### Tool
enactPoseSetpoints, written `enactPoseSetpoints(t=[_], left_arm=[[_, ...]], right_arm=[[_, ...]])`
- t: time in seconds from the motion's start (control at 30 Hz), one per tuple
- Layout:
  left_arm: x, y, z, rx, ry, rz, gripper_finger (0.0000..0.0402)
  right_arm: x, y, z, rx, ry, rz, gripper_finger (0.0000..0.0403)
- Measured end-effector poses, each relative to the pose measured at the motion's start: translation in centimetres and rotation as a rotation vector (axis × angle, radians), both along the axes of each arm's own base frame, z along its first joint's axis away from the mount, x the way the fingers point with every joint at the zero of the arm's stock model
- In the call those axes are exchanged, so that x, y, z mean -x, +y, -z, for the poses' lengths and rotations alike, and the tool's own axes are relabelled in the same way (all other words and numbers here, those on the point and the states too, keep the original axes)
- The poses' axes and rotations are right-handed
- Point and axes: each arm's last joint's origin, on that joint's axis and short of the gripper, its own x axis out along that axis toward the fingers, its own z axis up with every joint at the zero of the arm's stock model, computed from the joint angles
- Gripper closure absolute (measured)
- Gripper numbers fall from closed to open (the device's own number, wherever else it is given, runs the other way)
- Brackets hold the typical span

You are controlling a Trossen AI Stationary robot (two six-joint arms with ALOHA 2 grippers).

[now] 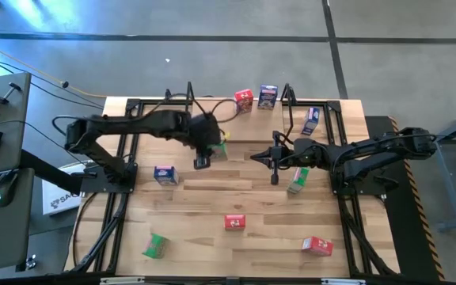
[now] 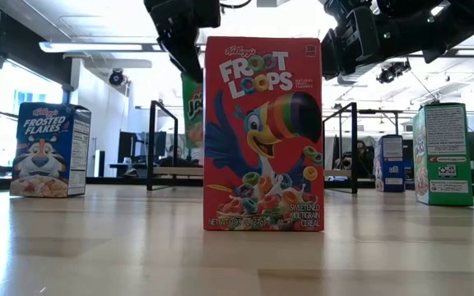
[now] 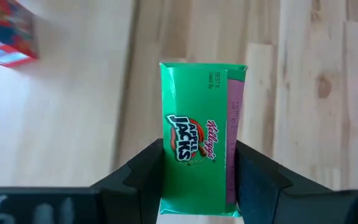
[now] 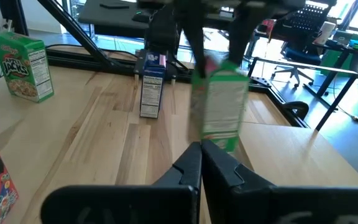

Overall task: Stack cereal on shelf
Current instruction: Put the top left green cereal box on the shelf

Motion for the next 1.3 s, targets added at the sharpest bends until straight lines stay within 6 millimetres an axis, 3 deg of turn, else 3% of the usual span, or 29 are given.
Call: enactPoseSetpoints(t=[0.27, 0.5, 0.7, 0.9, 1.3], left_arm=[[0.5, 4.0, -2.4, -0.086, -0.054, -0.016, 0.025], [1.4, 8.1, -3.0, -0.217, -0.07, -0.064, 0.025], [1.6, 11.9, -1.9, -0.283, -0.052, -0.083, 0.025], [0.5, 14.7, 0.9, -0.271, 0.031, -0.048, 0.0257], [-1.9, 17.6, 2.1, -0.255, 0.094, -0.018, 0.0269]], right_arm=[[0.0, 0.0, 0.0, 0.0, 0.0, 0.0, 0.0403], [0.0, 0.0, 0.0, 0.0, 0.0, -0.001, 0.0403], [0.0, 0.0, 0.0, 0.0, 0.0, -0.001, 0.0403], [0.0, 0.0, 0.0, 0.001, 0.0, -0.001, 0.0403], [0.0, 0.0, 0.0, 0.0, 0.0, -0.016, 0.0403]])
